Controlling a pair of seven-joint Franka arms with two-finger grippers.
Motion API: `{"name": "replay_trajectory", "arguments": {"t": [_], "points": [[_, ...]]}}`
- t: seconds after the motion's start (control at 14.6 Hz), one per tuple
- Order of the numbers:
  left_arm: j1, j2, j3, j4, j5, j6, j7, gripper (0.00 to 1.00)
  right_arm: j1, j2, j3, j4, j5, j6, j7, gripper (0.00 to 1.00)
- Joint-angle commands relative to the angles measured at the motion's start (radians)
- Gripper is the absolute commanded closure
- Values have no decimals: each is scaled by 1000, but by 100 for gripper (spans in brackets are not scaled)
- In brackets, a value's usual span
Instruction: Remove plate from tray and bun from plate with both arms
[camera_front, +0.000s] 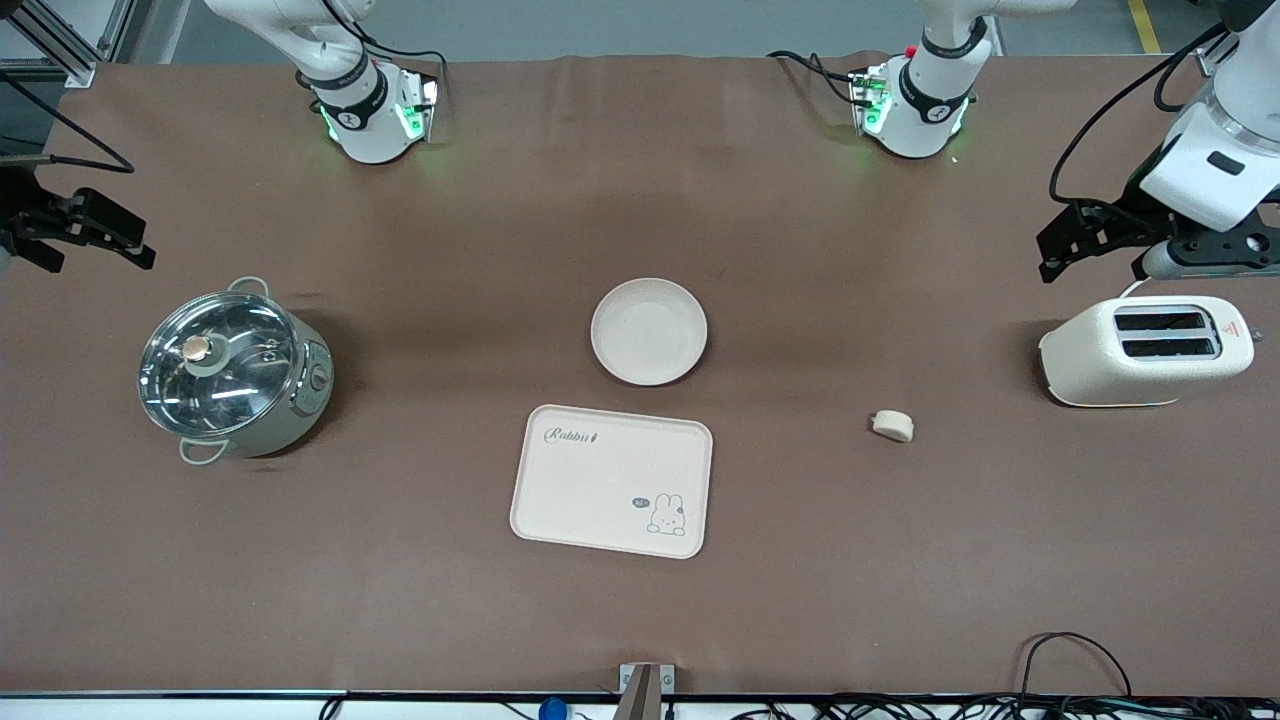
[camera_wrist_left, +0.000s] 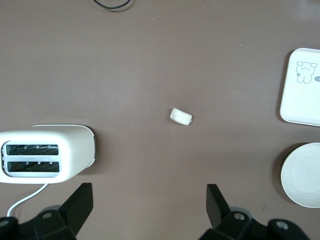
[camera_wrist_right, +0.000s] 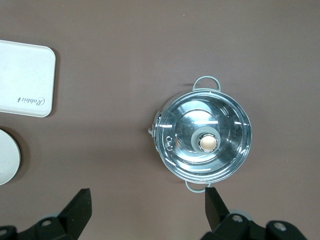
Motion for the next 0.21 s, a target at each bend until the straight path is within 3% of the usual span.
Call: {"name": "replay_trajectory", "arguments": {"t": [0.0, 0.14], "points": [[0, 60, 7, 122, -13, -79, 7, 0, 5, -3, 0, 4, 4, 0, 17, 0], [0, 66, 7, 131, -10, -80, 8, 0, 5, -3, 0, 4, 4, -3, 17, 0]]}}
